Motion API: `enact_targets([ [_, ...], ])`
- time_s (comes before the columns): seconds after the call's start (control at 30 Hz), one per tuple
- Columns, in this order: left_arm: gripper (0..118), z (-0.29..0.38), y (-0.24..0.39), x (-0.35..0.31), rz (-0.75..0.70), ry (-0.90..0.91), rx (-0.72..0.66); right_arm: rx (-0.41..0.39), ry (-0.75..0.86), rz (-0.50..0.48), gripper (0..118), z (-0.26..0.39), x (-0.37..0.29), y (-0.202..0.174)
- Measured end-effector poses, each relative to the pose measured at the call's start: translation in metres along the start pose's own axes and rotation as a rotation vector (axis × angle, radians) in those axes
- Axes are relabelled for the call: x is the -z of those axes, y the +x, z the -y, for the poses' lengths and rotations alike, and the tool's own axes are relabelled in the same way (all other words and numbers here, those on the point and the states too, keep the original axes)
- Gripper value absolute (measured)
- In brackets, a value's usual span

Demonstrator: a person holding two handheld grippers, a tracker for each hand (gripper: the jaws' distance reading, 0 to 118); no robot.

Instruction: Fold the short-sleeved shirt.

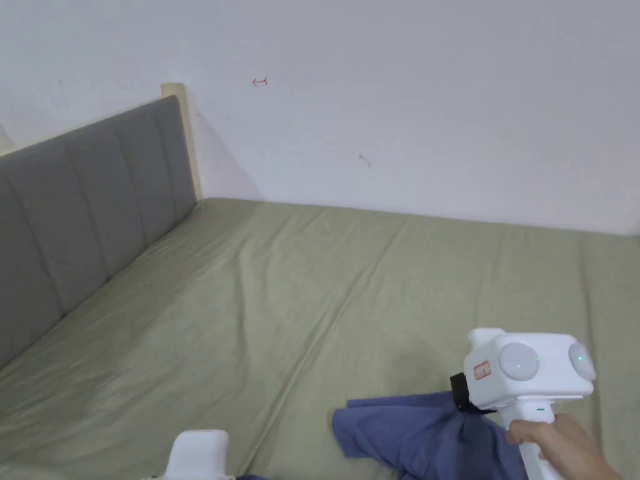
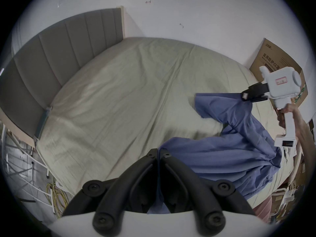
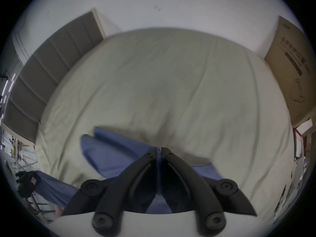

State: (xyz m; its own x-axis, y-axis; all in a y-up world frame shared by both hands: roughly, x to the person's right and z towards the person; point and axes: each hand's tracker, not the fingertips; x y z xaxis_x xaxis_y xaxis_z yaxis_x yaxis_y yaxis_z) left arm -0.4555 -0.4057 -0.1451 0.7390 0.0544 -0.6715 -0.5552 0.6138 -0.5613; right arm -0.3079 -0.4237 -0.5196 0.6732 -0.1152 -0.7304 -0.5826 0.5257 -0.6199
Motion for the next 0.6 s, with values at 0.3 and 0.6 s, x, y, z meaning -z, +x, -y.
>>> enact_targets([
  [0.3, 0, -0.087, 0.017, -0.055, -0.100, 0.242, 0.116, 0.104, 0.320, 0.175, 5, -0.024, -0.207, 0.097],
  [0.6, 0, -0.187, 0.049, -0.117, -0.077, 0.434, 0.207, 0.347, 0.589, 0.176, 5, -0.001, -0.365, 0.183],
])
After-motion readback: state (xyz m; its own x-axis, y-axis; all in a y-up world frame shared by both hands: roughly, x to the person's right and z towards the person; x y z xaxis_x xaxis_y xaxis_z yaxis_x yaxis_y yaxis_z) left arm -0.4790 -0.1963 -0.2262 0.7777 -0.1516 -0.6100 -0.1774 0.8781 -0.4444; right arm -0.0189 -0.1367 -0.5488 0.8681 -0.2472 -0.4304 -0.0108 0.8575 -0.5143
